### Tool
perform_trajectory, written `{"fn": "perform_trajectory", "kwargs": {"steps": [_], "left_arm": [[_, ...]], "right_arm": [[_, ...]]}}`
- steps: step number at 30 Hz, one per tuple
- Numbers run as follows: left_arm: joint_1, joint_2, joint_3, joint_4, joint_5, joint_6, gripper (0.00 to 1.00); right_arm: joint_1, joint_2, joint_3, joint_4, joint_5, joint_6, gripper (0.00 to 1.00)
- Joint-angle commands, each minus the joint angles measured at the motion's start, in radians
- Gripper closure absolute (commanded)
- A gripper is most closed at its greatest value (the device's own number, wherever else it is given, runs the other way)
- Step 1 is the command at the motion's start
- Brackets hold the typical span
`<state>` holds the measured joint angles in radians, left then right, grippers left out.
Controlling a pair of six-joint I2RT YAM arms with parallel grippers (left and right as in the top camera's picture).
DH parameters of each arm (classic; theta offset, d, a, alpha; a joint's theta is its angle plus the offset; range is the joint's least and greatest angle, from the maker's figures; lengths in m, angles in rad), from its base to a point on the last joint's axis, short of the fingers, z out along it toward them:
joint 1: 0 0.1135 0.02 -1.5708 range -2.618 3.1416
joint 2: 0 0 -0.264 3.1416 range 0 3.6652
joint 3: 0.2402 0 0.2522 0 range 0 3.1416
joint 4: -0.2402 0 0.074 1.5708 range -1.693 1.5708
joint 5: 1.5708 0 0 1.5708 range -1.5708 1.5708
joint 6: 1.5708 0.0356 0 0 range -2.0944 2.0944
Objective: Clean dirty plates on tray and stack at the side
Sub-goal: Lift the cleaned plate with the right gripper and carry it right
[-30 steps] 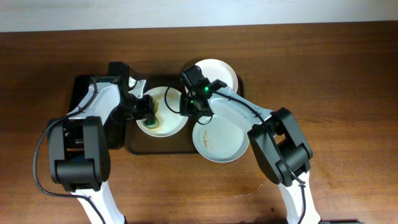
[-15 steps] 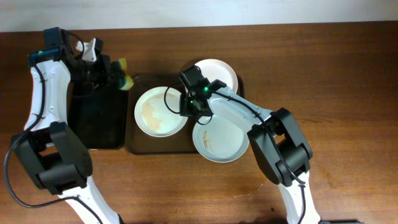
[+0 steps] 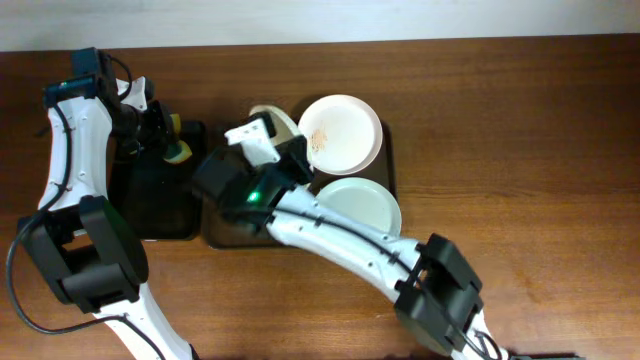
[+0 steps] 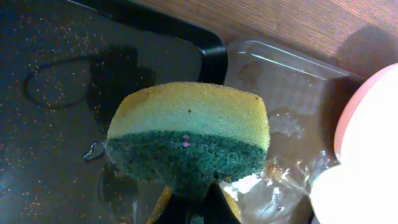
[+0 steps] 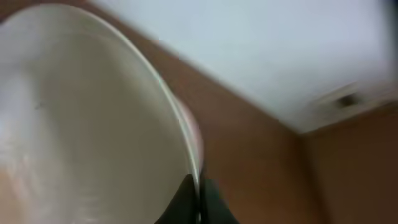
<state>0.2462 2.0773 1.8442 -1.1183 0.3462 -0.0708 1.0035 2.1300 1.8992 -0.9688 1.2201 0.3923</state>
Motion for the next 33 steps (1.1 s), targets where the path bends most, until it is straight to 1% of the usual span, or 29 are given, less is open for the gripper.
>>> {"fn": "perform_trajectory", "kwargs": {"steps": [1, 2, 4, 5, 6, 8, 9, 10, 11, 12, 13, 14, 15, 17, 18, 19, 20, 21, 22, 23, 24, 26, 27, 28, 29, 30, 31, 32, 33], "left_arm": [[0.005, -0.026, 0.017, 0.002, -0.004, 0.019, 0.99], [0.005, -0.026, 0.017, 0.002, -0.004, 0.019, 0.99], [0.005, -0.026, 0.017, 0.002, -0.007, 0.019, 0.99], [0.005, -0.026, 0.017, 0.002, -0.011, 0.019, 0.99], [0.005, -0.026, 0.017, 0.002, -0.011, 0.019, 0.99], [0.005, -0.026, 0.017, 0.002, -0.014, 0.019, 0.99], [0.005, -0.026, 0.017, 0.002, -0.014, 0.019, 0.99], [0.005, -0.026, 0.017, 0.002, -0.014, 0.019, 0.99], [0.005, -0.026, 0.017, 0.002, -0.014, 0.019, 0.99], [0.005, -0.026, 0.017, 0.002, -0.014, 0.019, 0.99], [0.005, -0.026, 0.017, -0.001, -0.014, 0.019, 0.99], [0.005, -0.026, 0.013, -0.002, -0.014, 0.019, 0.99], [0.005, -0.026, 0.005, -0.002, -0.015, 0.019, 0.99], [0.005, -0.026, 0.002, -0.001, -0.037, 0.019, 0.99], [0.005, -0.026, 0.002, -0.001, -0.037, 0.019, 0.99], [0.005, -0.026, 0.002, -0.001, -0.037, 0.019, 0.99], [0.005, -0.026, 0.002, 0.0, -0.037, 0.019, 0.99], [0.005, -0.026, 0.002, 0.0, -0.037, 0.019, 0.99], [0.005, -0.026, 0.002, 0.003, -0.037, 0.019, 0.99], [0.005, -0.026, 0.002, 0.003, -0.037, 0.019, 0.99], [0.005, -0.026, 0.002, 0.003, -0.037, 0.019, 0.99], [0.005, -0.026, 0.002, 0.003, -0.037, 0.019, 0.99], [0.005, -0.026, 0.002, 0.004, -0.037, 0.019, 0.99], [0.005, -0.026, 0.002, 0.005, -0.037, 0.019, 0.99], [0.005, -0.026, 0.002, 0.007, -0.037, 0.019, 0.99], [0.005, -0.026, 0.002, 0.006, -0.037, 0.019, 0.99], [0.005, -0.026, 0.002, 0.006, -0.037, 0.019, 0.99], [0.005, -0.026, 0.002, 0.006, -0.037, 0.019, 0.99], [0.005, -0.026, 0.002, 0.006, -0.036, 0.019, 0.99]], "right_arm": [[0.043, -0.037, 0.022, -0.001, 0.335, 0.003, 0.96], [0.053, -0.037, 0.022, -0.002, 0.369, 0.003, 0.96], [0.065, -0.037, 0.022, -0.009, 0.372, 0.003, 0.96], [0.066, -0.037, 0.022, -0.008, 0.357, 0.004, 0.96], [0.061, -0.038, 0.022, -0.009, 0.285, 0.004, 0.96], [-0.002, -0.098, 0.022, -0.035, -0.134, 0.004, 0.96], [-0.049, -0.143, 0.022, -0.033, -0.299, 0.005, 0.96], [-0.15, -0.223, 0.022, -0.031, -0.535, 0.004, 0.96], [-0.238, -0.274, 0.022, -0.034, -0.684, 0.004, 0.96], [-0.363, -0.325, 0.022, -0.048, -0.867, 0.004, 0.96], [-0.543, -0.359, 0.022, -0.09, -1.056, 0.004, 0.96], [-0.728, -0.362, 0.021, -0.152, -1.15, 0.004, 0.96], [-0.911, -0.349, 0.015, -0.201, -1.191, 0.004, 0.96], [-1.123, -0.335, -0.04, -0.202, -1.19, 0.004, 0.96], [-1.183, -0.331, -0.075, -0.196, -1.19, 0.005, 0.96], [-1.275, -0.317, -0.146, -0.18, -1.19, 0.008, 0.96], [-1.321, -0.307, -0.203, -0.151, -1.19, 0.008, 0.96], [-1.347, -0.303, -0.257, -0.116, -1.186, 0.007, 0.96], [-1.366, -0.303, -0.357, -0.028, -1.185, 0.004, 0.96], [-1.367, -0.303, -0.402, 0.014, -1.183, 0.004, 0.96], [-1.364, -0.303, -0.488, 0.089, -1.183, 0.005, 0.96], [-1.364, -0.303, -0.576, 0.162, -1.183, 0.008, 0.96], [-1.364, -0.303, -0.616, 0.18, -1.184, 0.008, 0.8], [-1.364, -0.303, -0.615, 0.171, -1.185, 0.007, 0.59], [-1.364, -0.309, -0.578, 0.117, -1.211, 0.003, 0.5], [-1.363, -0.316, -0.512, 0.043, -1.249, 0.002, 0.49], [-1.357, -0.328, -0.43, -0.032, -1.32, -0.046, 0.48], [-1.341, -0.344, -0.337, -0.116, -1.402, -0.075, 0.46], [-1.297, -0.357, -0.261, -0.193, -1.526, -0.109, 0.46]]}}
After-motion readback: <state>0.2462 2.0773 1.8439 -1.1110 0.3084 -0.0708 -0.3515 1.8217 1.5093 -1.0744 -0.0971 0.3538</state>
